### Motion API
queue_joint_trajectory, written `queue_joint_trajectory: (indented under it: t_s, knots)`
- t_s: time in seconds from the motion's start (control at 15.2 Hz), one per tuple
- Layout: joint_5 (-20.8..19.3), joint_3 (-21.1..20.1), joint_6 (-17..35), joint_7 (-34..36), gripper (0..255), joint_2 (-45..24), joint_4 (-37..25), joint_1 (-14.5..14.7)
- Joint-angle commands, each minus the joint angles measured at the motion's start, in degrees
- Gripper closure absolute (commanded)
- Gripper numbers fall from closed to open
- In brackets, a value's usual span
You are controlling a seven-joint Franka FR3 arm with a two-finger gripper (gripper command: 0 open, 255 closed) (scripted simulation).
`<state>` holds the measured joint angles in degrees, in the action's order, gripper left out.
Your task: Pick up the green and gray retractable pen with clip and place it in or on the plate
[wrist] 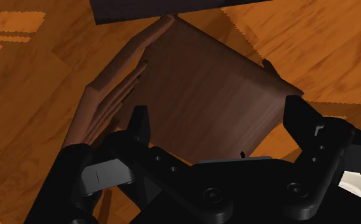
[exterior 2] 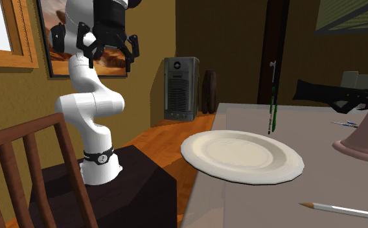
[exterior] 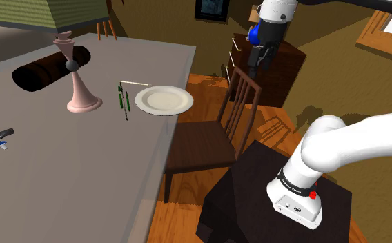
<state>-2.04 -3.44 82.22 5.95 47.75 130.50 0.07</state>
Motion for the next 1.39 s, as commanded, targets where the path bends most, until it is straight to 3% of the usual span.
queue_joint_trajectory:
  t_s: [0.0, 0.73, 1.06, 1.32]
  knots:
    - [0.0, 0.0, 0.0, 0.0, 0, 0.0, 0.0, 0.0]
    - [8.8, -19.0, 8.3, 29.0, 0, -6.4, -2.8, -3.1]
    - [9.2, -28.3, 12.0, 42.4, 0, -13.5, -8.3, -6.6]
    - [6.8, -36.5, 14.2, 54.0, 0, -21.2, -14.6, -10.7]
